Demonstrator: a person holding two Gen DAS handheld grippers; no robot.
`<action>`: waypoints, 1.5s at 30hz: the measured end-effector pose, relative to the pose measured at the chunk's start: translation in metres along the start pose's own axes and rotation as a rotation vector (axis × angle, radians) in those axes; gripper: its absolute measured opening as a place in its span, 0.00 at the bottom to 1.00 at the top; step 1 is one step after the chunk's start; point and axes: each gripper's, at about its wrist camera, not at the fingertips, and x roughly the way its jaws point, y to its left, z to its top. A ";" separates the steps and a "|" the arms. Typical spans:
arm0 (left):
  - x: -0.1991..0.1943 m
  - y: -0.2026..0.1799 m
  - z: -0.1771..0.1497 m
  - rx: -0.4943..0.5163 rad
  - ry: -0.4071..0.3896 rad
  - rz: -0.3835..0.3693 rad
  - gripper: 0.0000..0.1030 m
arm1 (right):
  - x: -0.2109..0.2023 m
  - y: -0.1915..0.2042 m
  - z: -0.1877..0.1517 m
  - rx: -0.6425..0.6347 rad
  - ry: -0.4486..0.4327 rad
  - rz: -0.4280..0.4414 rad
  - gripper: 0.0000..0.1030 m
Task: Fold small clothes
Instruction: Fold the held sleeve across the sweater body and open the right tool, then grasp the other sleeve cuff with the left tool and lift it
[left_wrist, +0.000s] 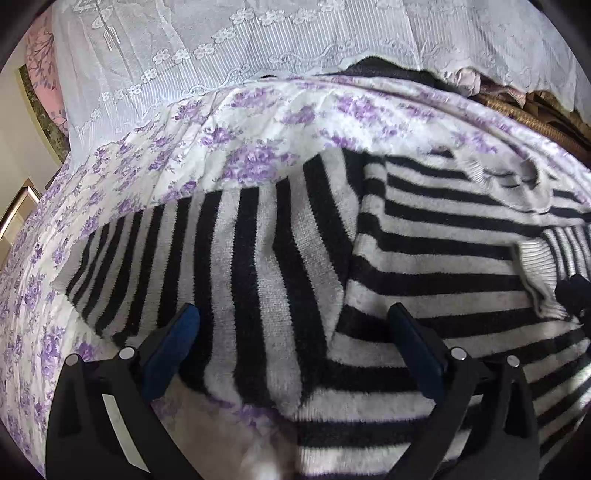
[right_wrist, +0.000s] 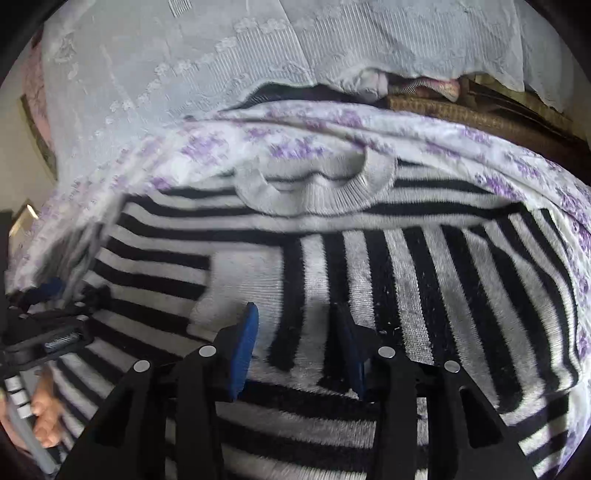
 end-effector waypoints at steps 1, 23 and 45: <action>-0.008 -0.001 0.000 -0.006 -0.010 -0.022 0.96 | -0.011 -0.004 0.002 0.012 -0.028 0.010 0.42; -0.007 -0.129 0.008 0.123 -0.002 -0.233 0.96 | -0.033 -0.170 0.003 0.186 -0.111 -0.101 0.06; -0.045 0.039 -0.031 -0.107 0.000 -0.114 0.96 | -0.077 -0.139 -0.052 0.135 -0.151 -0.077 0.37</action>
